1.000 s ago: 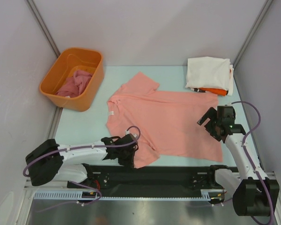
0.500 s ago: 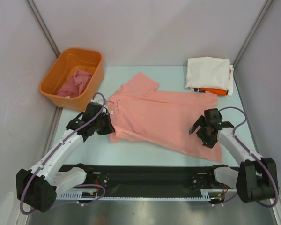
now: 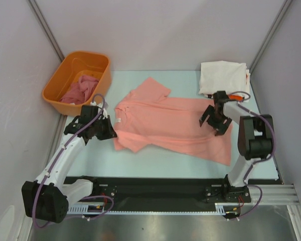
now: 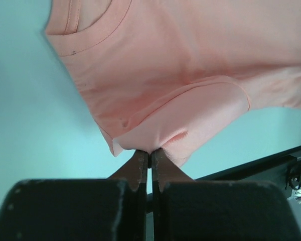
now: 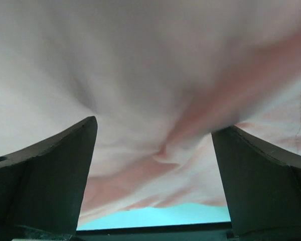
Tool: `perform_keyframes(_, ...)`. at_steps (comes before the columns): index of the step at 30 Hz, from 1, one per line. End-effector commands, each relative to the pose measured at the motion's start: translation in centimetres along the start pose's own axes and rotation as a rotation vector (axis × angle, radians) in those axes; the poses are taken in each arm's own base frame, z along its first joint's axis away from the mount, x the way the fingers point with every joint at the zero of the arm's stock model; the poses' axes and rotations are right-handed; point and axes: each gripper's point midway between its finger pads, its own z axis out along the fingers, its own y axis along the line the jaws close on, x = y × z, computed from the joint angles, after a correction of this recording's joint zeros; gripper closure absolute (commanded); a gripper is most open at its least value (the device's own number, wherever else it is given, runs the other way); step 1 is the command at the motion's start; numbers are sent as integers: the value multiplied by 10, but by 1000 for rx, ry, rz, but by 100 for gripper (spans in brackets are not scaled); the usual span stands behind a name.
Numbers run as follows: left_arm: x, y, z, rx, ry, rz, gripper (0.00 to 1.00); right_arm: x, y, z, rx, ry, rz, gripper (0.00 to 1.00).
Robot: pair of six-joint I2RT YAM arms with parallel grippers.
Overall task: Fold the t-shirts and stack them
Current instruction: Fold the tshirt
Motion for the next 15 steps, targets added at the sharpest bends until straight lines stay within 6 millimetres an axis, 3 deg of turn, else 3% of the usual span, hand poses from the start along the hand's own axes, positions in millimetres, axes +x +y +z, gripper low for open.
perform_keyframes(1,-8,-5,-1,57,-34,39,100,-67,58,9,-121,-127,-105,1)
perform_keyframes(3,-10,-4,-1,58,-43,40,100,-92,88,-2,-156,-160,-199,0)
perform_keyframes(5,-9,-3,0,60,-45,33,99,-94,106,-18,-169,-187,-261,0)
perform_keyframes(6,-9,-3,0,60,-46,34,100,-98,99,-26,-118,-214,-268,0)
perform_keyframes(7,-8,-3,0,62,-51,34,100,-101,97,-46,-120,-255,-255,0)
perform_keyframes(9,-9,-3,1,61,-62,30,100,-99,74,-61,-55,-288,-207,0)
perform_keyframes(11,-10,-4,1,65,-68,28,100,-84,44,-77,-19,-310,-136,0)
perform_keyframes(12,-10,-4,1,66,-67,28,100,-84,24,-82,13,-329,-90,0)
perform_keyframes(15,-9,-4,4,72,-59,28,100,-56,-24,-84,-11,-318,34,0)
